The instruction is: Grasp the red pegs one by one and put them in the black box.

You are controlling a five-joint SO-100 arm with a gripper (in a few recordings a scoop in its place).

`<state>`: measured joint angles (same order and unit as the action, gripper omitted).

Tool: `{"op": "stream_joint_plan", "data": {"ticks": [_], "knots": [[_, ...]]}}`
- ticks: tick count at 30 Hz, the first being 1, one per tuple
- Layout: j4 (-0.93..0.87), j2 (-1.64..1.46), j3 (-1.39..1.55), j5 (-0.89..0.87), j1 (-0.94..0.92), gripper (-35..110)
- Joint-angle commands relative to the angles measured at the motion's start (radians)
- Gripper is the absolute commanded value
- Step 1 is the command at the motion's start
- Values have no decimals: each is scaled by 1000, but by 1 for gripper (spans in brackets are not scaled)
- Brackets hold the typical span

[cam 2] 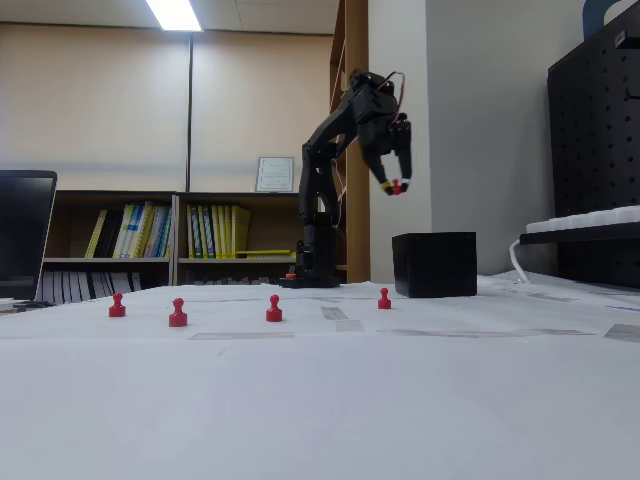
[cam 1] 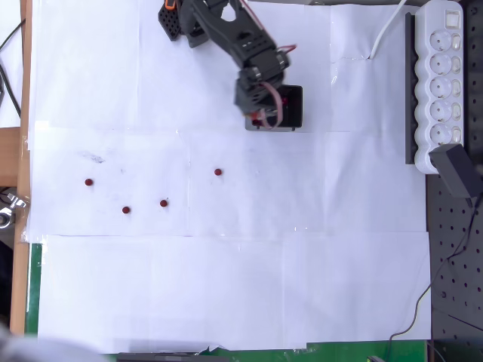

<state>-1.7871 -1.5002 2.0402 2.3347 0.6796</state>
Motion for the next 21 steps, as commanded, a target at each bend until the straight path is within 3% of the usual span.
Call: {"op": "stream_joint_plan", "data": {"ticks": [1, 11, 21], "knots": [[34, -58, 43, 44, 78, 0], [308, -190, -164, 55, 115, 0], [351, -199, -244, 32, 117, 8]]}}
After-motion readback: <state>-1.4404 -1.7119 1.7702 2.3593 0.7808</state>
